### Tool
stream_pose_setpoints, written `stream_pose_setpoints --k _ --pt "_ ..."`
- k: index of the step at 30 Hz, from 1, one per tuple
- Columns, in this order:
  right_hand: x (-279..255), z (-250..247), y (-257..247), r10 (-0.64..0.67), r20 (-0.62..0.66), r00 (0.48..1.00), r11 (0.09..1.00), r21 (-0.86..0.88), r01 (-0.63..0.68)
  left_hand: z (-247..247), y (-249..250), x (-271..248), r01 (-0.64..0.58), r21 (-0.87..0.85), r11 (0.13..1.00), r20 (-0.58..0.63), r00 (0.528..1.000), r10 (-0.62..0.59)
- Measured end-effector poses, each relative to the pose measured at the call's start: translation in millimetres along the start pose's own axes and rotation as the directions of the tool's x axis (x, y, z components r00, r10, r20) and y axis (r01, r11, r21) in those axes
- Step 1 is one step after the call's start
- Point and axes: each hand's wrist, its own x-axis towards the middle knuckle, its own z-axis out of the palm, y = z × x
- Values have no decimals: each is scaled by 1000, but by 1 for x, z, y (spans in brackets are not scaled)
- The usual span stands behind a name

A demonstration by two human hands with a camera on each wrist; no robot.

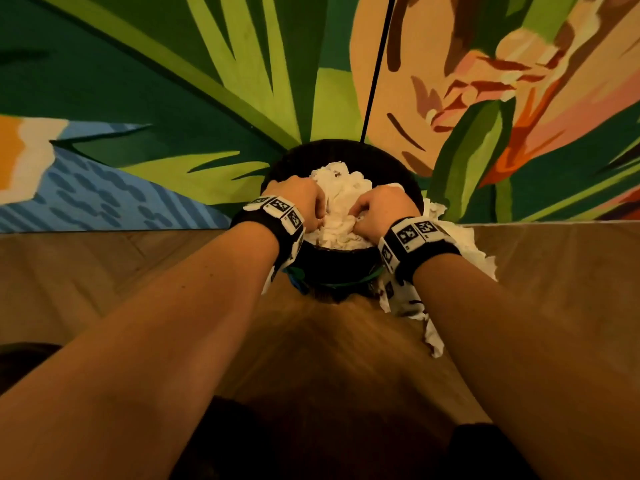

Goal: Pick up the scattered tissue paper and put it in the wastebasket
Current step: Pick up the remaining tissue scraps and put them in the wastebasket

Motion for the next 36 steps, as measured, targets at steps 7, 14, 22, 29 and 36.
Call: stream_pose_setpoints --k 7,14,22,29,36 --pt "-14 -2 5 -109 -3 994 992 70 109 -3 8 -2 58 130 990 16 998 -60" --pt "-39 -9 23 -165 -270 949 842 462 278 -41 0 -26 89 -213 973 -125 985 -117" --pt "-49 -28 39 -212 -221 952 973 47 227 -30 23 -28 -71 -99 992 -139 989 57" --pt "-50 -3 30 -146 83 986 956 -245 163 8 18 -17 87 111 990 241 964 -112" --pt "-44 -2 21 -97 137 986 959 -251 129 12 22 -11 67 163 984 259 960 -108"
